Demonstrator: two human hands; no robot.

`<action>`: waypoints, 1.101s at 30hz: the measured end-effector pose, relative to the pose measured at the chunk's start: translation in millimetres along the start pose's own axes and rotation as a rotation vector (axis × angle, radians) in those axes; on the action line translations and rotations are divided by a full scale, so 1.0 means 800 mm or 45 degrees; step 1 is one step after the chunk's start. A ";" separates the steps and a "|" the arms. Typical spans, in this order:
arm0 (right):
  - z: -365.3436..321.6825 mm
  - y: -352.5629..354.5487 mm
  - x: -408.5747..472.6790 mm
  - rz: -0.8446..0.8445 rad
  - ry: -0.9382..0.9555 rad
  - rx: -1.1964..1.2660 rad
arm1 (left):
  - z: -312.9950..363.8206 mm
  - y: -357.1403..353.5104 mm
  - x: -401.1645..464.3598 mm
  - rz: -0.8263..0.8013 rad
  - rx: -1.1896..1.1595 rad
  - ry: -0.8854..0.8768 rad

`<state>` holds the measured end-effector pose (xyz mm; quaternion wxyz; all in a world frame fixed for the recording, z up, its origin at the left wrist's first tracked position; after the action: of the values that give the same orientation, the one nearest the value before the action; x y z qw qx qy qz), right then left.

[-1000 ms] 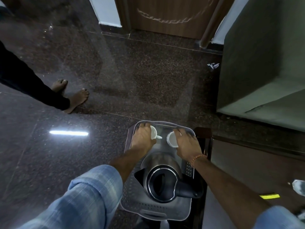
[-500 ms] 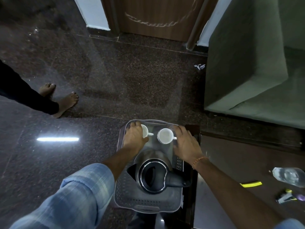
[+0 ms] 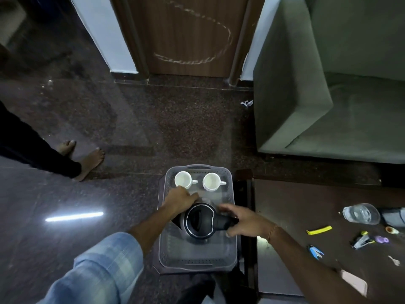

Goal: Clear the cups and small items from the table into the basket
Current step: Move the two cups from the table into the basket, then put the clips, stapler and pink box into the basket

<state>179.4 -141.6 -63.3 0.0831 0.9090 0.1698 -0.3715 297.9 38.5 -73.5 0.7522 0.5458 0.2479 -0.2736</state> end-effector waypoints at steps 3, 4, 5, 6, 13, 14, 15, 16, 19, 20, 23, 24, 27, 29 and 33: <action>-0.005 -0.007 -0.005 0.058 0.059 -0.133 | -0.004 -0.008 -0.007 -0.042 -0.249 0.015; -0.008 -0.009 -0.008 0.083 0.083 -0.152 | -0.004 -0.008 -0.010 -0.043 -0.276 0.008; -0.009 -0.010 -0.010 0.097 0.100 -0.161 | -0.005 -0.008 -0.014 -0.044 -0.280 0.008; -0.010 -0.011 -0.012 0.103 0.113 -0.167 | -0.006 -0.007 -0.016 -0.040 -0.277 0.010; -0.003 -0.025 -0.029 0.122 0.128 -0.172 | -0.015 -0.014 -0.043 -0.077 -0.263 0.111; -0.001 -0.029 -0.031 0.116 0.131 -0.180 | -0.019 -0.019 -0.049 -0.100 -0.267 0.151; 0.000 -0.032 -0.032 0.111 0.137 -0.190 | -0.023 -0.023 -0.056 -0.116 -0.275 0.191; 0.001 -0.035 -0.033 0.105 0.145 -0.199 | -0.028 -0.025 -0.061 -0.119 -0.283 0.219; 0.003 -0.043 -0.034 0.093 0.171 -0.196 | -0.038 -0.032 -0.073 -0.117 -0.291 0.265; 0.003 -0.045 -0.033 0.101 0.170 -0.193 | -0.041 -0.033 -0.075 -0.114 -0.298 0.272; 0.003 -0.048 -0.033 0.142 0.159 -0.231 | -0.041 -0.031 -0.072 -0.070 -0.193 0.216; 0.003 -0.047 -0.034 0.157 0.157 -0.247 | -0.037 -0.028 -0.068 -0.042 -0.090 0.173; 0.008 -0.038 -0.046 0.223 0.163 -0.233 | -0.006 -0.021 -0.062 0.000 0.105 0.027; 0.018 -0.022 -0.064 0.279 0.172 -0.176 | 0.036 -0.018 -0.064 0.042 0.146 -0.101; 0.065 0.037 -0.123 0.424 0.137 -0.083 | 0.156 -0.041 -0.083 0.107 0.323 -0.401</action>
<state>90.9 -207.7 -30.2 0.1638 0.9399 0.0333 -0.2977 236.9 -80.1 -16.4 0.7176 0.5966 0.0680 -0.3529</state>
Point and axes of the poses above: each hand's wrist, its own x-axis towards the middle knuckle, its own y-axis out of the back of the hand, z = x × y, the point moved 9 cm from there along x, towards the middle knuckle, and after that the axes turned 13 degrees about x, right-handed, at the moved point
